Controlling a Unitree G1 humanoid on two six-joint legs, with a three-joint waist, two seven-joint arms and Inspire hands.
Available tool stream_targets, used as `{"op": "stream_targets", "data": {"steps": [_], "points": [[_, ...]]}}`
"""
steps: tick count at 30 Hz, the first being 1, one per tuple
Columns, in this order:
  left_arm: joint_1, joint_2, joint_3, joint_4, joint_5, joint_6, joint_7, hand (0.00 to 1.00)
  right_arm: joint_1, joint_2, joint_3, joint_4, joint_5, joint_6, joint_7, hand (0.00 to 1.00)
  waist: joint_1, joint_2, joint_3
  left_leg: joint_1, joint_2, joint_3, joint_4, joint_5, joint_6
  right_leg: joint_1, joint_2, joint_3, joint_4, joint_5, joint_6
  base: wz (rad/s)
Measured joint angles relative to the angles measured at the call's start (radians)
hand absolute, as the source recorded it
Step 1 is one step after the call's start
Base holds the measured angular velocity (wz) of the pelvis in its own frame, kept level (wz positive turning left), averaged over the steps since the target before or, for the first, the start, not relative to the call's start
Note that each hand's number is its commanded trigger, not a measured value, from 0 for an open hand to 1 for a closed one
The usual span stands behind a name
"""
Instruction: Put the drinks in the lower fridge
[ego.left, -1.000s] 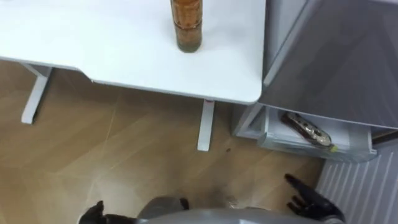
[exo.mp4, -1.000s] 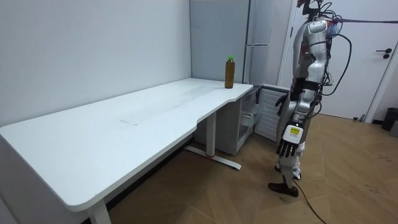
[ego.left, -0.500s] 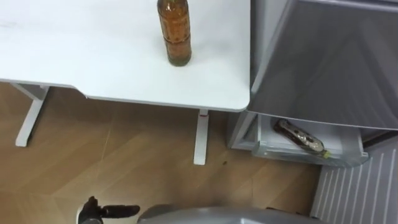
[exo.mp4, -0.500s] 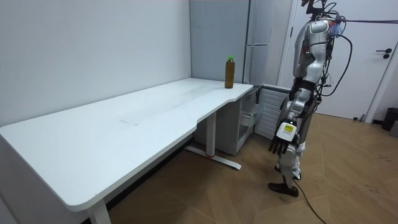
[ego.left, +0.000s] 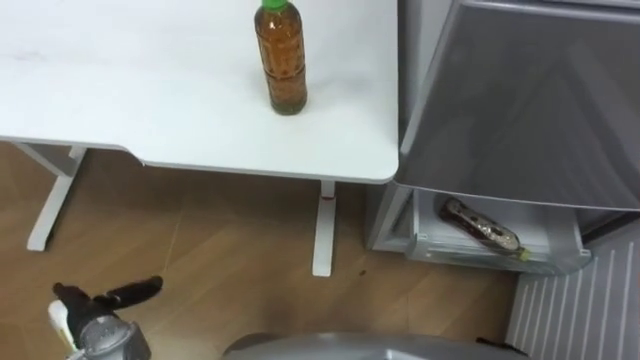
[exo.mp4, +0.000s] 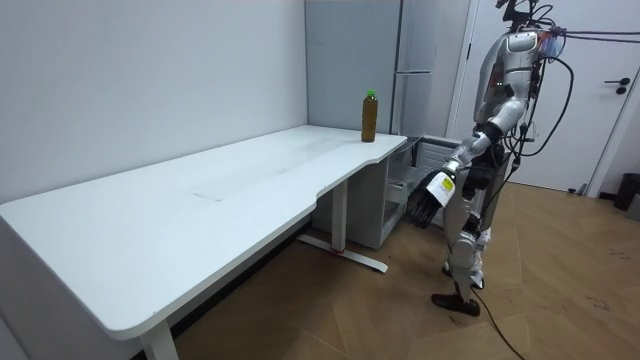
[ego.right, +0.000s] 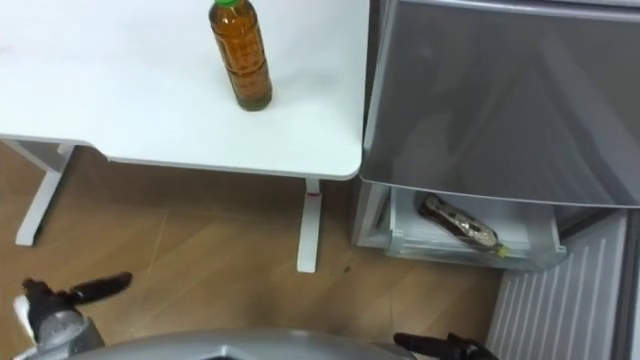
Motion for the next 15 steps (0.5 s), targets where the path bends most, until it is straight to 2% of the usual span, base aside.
{"op": "stream_targets", "data": {"steps": [3,6,10,15], "points": [[-0.002,0.0,0.001,-0.047,0.002,-0.017,0.05,0.0,-0.002,0.0,0.0,0.004,-0.005,-0.007,0.001,0.0,-0.001,0.001,0.0003,0.018,0.0,0.001,-0.008,0.0,0.0,0.011,0.001,-0.002,-0.002,0.0,0.0,-0.02],[-0.002,0.0,0.002,-0.153,0.003,-0.043,0.097,0.0,0.0,0.0,-0.002,0.006,-0.03,-0.014,0.002,0.0,-0.001,-0.003,-0.0002,0.024,0.0,0.002,-0.012,0.0,0.0,0.012,0.001,-0.003,-0.003,0.0,0.0,0.0],[-0.002,0.0,0.002,-0.294,0.011,-0.054,0.119,0.0,0.004,-0.002,-0.003,0.002,-0.037,-0.021,0.009,0.0,-0.001,-0.002,0.0,0.024,0.001,0.002,-0.006,0.0,0.0,0.013,0.001,-0.002,-0.001,0.0,0.0,0.0],[-0.002,0.005,-0.004,-0.497,0.016,-0.092,0.13,0.0,-0.001,-0.001,-0.003,-0.006,-0.08,-0.042,0.012,0.0,-0.016,-0.003,-0.0002,0.027,0.001,0.005,-0.013,0.0,-0.001,0.02,0.001,0.001,-0.001,0.0,0.0,0.0]]}}
